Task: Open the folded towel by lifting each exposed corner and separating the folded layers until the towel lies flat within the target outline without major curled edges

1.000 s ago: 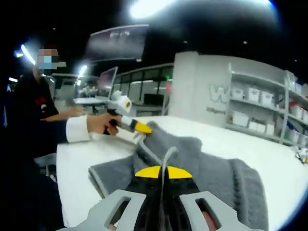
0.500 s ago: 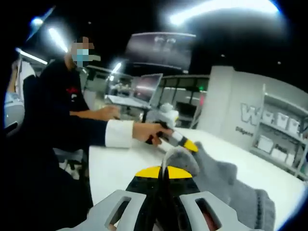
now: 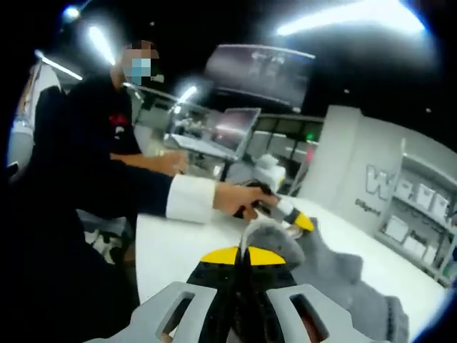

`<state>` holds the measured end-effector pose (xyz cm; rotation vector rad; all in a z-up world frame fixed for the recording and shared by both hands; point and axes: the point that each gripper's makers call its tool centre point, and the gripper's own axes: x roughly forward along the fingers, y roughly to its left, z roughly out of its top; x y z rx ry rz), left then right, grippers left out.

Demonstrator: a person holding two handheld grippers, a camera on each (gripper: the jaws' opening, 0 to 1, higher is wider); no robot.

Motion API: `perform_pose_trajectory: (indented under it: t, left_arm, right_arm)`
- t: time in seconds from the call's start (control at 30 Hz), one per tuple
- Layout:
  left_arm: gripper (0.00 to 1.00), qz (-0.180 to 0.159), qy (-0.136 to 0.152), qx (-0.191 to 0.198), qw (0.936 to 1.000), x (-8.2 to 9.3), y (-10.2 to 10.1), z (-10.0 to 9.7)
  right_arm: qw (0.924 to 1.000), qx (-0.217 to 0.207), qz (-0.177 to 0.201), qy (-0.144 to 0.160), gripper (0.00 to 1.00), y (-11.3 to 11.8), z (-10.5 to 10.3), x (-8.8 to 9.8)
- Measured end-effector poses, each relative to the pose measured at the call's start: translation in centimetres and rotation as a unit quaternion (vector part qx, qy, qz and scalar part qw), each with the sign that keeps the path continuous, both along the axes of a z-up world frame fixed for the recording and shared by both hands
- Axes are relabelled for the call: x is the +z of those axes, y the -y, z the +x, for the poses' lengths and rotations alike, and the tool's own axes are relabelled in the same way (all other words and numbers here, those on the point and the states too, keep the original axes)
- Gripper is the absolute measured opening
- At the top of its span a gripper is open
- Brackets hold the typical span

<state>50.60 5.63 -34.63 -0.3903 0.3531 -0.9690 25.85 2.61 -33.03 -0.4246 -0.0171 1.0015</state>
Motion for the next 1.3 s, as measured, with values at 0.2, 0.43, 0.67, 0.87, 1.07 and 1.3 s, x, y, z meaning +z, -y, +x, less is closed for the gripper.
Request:
perform_pose_trajectory:
  t: [0.2, 0.43, 0.67, 0.87, 1.07, 1.3]
  left_arm:
    - [0.07, -0.001, -0.008, 0.012, 0.9999, -0.3, -0.8, 0.6]
    - [0.07, -0.004, -0.019, 0.025, 0.9995, -0.5, -1.4, 0.7]
    - [0.08, -0.006, -0.026, 0.033, 0.9991, -0.7, -2.0, 1.1]
    - [0.09, -0.012, -0.029, 0.039, 0.9988, -0.6, -2.7, 1.3]
    - [0.09, -0.009, -0.035, 0.05, 0.9981, -0.9, -3.9, 2.1]
    - [0.09, 0.021, -0.035, 0.065, 0.997, -1.6, -4.8, 2.7]
  right_arm:
    - [0.9989, 0.037, -0.028, 0.006, 0.0, -3.3, -2.0, -1.4]
    - [0.9971, 0.048, -0.058, 0.012, 0.0, -5.0, -2.8, -3.1]
    - [0.9952, 0.052, -0.081, 0.015, 0.0, -5.6, -2.9, -4.7]
    - [0.994, 0.053, -0.093, 0.022, 0.0, -6.0, -2.9, -5.2]
    - [0.9928, 0.051, -0.107, 0.022, 0.0, -6.1, -2.8, -5.9]
    - [0.9921, 0.049, -0.114, 0.02, 0.0, -6.3, -2.7, -6.6]
